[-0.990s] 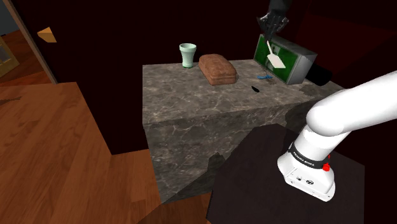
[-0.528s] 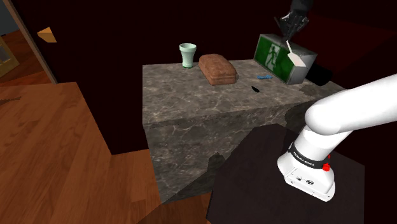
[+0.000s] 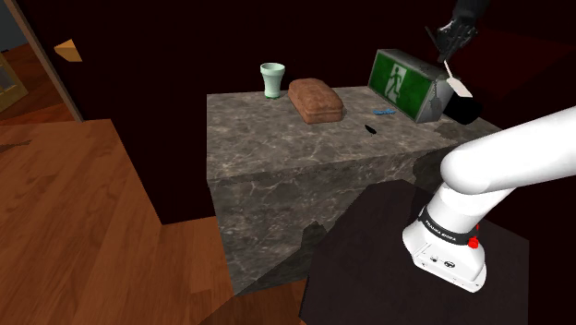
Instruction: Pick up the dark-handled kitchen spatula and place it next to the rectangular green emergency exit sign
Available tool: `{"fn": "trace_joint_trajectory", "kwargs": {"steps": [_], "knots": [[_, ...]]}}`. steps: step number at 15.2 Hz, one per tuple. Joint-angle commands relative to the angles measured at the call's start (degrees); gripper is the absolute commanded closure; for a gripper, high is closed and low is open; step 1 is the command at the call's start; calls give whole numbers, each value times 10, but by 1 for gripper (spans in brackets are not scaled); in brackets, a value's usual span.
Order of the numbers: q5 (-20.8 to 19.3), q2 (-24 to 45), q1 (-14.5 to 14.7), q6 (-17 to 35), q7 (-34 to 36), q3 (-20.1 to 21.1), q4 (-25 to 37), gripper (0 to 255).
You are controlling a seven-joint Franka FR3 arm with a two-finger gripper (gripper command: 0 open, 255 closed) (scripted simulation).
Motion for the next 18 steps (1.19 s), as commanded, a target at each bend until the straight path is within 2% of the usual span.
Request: {"fn": "trace_joint_trajectory", "kwargs": {"steps": [1,4,18], "knots": [[-9,11,-5,-3,-31,-26,19,255],[-21,30,-10,-1,-79,-69,44,255],[-41,17,-20,101,-72,-90,-69,255]]}}
